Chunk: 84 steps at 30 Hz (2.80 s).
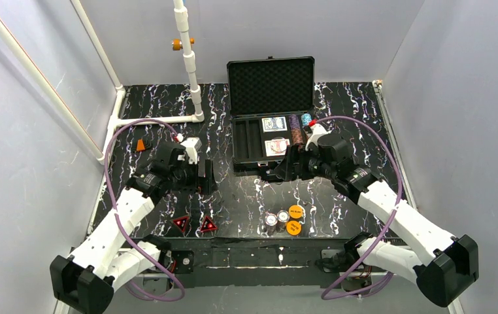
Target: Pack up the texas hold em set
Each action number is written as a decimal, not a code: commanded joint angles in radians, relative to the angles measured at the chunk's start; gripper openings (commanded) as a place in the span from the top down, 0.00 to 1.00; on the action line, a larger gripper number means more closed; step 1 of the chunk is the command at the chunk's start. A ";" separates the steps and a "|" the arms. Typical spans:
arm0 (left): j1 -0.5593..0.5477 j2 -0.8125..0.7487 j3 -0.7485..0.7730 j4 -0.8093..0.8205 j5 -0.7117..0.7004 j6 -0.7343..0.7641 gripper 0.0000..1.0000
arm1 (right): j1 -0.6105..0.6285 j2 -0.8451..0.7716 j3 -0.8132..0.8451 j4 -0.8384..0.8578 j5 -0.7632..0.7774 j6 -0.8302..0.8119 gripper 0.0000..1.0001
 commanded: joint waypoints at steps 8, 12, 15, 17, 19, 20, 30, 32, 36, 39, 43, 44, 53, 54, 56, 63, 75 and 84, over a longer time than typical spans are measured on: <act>-0.098 0.035 0.026 -0.035 -0.058 0.003 0.09 | 0.116 0.000 0.112 -0.148 0.130 -0.025 0.00; -0.126 0.032 0.025 -0.054 -0.108 -0.021 0.11 | 0.125 -0.004 0.113 -0.204 0.174 -0.033 0.00; -0.147 0.039 0.026 -0.075 -0.147 -0.051 0.13 | 0.132 -0.004 0.120 -0.240 0.193 -0.030 0.00; -0.160 0.041 0.024 -0.084 -0.162 -0.074 0.13 | 0.137 -0.007 0.127 -0.261 0.209 -0.029 0.00; -0.174 0.042 0.017 -0.088 -0.167 -0.097 0.14 | 0.143 -0.017 0.128 -0.274 0.226 -0.034 0.00; -0.180 0.041 0.015 -0.090 -0.171 -0.110 0.14 | 0.147 -0.022 0.126 -0.277 0.228 -0.041 0.00; -0.235 0.026 0.023 -0.132 -0.181 -0.112 0.16 | 0.208 0.019 0.117 -0.339 0.186 -0.063 0.00; -0.241 0.015 0.027 -0.137 -0.181 -0.099 0.16 | 0.237 0.025 0.116 -0.348 0.182 -0.056 0.00; -0.247 -0.007 0.043 -0.147 -0.163 -0.052 0.16 | 0.299 0.025 0.116 -0.383 0.203 -0.037 0.00; -0.246 -0.009 0.062 -0.164 -0.166 0.008 0.16 | 0.338 0.027 0.123 -0.435 0.208 -0.027 0.00; -0.247 -0.008 0.062 -0.168 -0.165 0.021 0.16 | 0.386 0.012 0.120 -0.501 0.238 -0.022 0.00; -0.247 -0.009 0.061 -0.168 -0.163 0.020 0.16 | 0.393 -0.001 0.113 -0.514 0.255 -0.019 0.00; -0.247 -0.026 0.059 -0.155 -0.152 0.035 0.16 | 0.410 -0.062 0.017 -0.523 0.278 0.053 0.09; -0.247 -0.027 0.059 -0.155 -0.151 0.036 0.16 | 0.414 -0.056 0.007 -0.526 0.274 0.059 0.10; -0.247 -0.034 0.058 -0.155 -0.152 0.035 0.16 | 0.432 -0.050 -0.007 -0.530 0.277 0.077 0.11; -0.247 -0.053 0.056 -0.153 -0.161 0.033 0.16 | 0.467 -0.049 -0.038 -0.519 0.293 0.094 0.11; -0.247 -0.039 0.057 -0.153 -0.167 0.033 0.16 | 0.496 0.003 -0.064 -0.443 0.301 0.097 0.09; -0.247 -0.031 0.057 -0.154 -0.175 0.030 0.17 | 0.496 0.026 -0.073 -0.403 0.323 0.093 0.08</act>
